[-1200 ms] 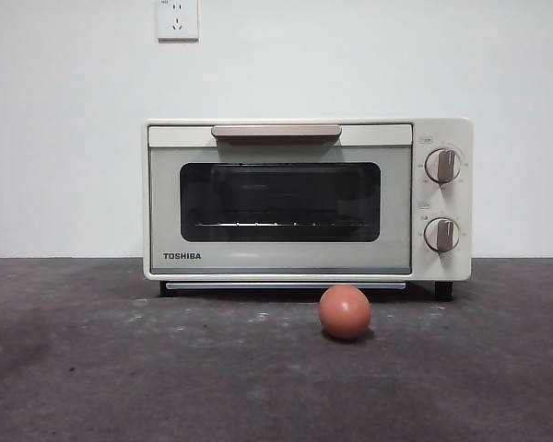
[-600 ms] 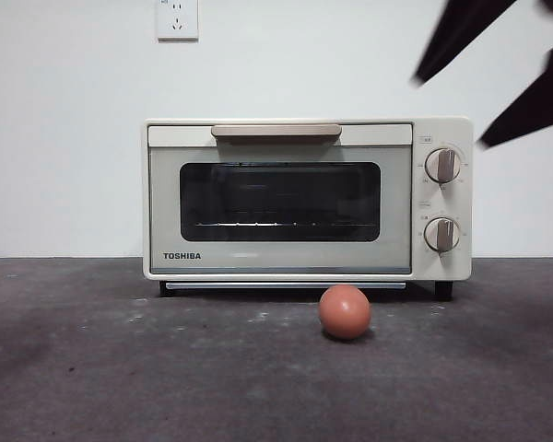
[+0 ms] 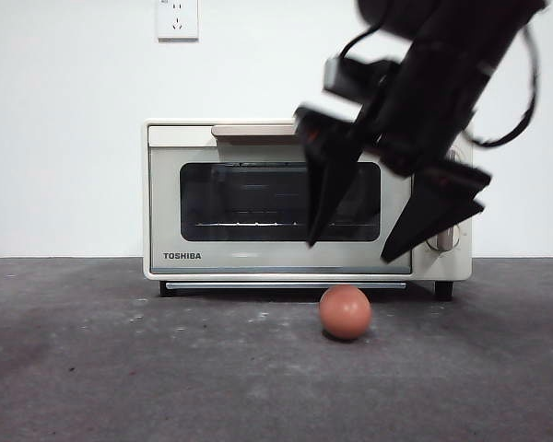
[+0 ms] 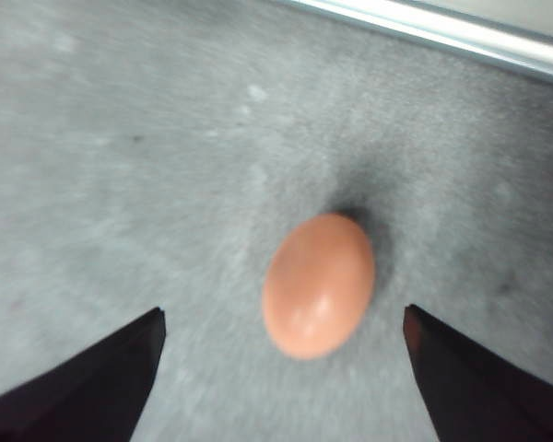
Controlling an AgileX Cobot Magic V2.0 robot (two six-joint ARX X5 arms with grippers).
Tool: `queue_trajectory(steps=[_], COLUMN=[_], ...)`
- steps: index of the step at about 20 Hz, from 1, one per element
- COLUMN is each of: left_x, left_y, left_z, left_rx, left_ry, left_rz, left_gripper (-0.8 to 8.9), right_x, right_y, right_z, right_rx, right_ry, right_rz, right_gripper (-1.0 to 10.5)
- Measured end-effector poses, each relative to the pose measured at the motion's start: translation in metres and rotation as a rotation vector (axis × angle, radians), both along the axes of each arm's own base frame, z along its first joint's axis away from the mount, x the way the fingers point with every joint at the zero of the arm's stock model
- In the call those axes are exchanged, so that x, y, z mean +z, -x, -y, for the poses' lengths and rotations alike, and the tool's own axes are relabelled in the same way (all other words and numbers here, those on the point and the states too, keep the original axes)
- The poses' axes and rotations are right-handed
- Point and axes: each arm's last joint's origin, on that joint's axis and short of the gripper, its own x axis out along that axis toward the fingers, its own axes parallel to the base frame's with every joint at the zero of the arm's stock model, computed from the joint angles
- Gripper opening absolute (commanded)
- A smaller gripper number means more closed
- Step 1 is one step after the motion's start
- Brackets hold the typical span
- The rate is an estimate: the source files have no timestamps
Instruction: Eggoven
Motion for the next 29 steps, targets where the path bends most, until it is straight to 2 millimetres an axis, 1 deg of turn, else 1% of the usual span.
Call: queue_trajectory(steps=[3, 9, 13, 17, 20, 24, 26, 29], left_x=[0.000, 0.000, 0.000, 0.000, 0.000, 0.000, 0.000, 0.000], left_y=[0.000, 0.000, 0.000, 0.000, 0.000, 0.000, 0.000, 0.000], left_z=[0.000, 0.000, 0.000, 0.000, 0.000, 0.000, 0.000, 0.000], left_rx=[0.000, 0.000, 0.000, 0.000, 0.000, 0.000, 0.000, 0.000], left_ry=[0.000, 0.000, 0.000, 0.000, 0.000, 0.000, 0.000, 0.000], left_rz=[0.000, 0.000, 0.000, 0.000, 0.000, 0.000, 0.000, 0.002], left_gripper=[0.07, 0.07, 0.07, 0.07, 0.07, 0.07, 0.07, 0.07], right_x=[-0.017, -0.039, -0.044, -0.050, -0.050, -0.050, -0.050, -0.050], right_y=[-0.011, -0.021, -0.024, -0.024, -0.025, -0.025, -0.025, -0.025], right_z=[-0.010, -0.017, -0.019, -0.019, -0.019, -0.020, -0.020, -0.020], right_rx=[-0.004, -0.015, -0.026, -0.027, -0.044, -0.047, -0.047, -0.046], right_ry=[0.048, 0.099, 0.115, 0.127, 0.122, 0.118, 0.117, 0.117], right_rz=[-0.038, -0.068, -0.061, -0.075, -0.079, -0.077, -0.077, -0.077], right_gripper=[4.0, 4.0, 3.9, 3.2, 2.0, 0.9, 0.1, 0.0])
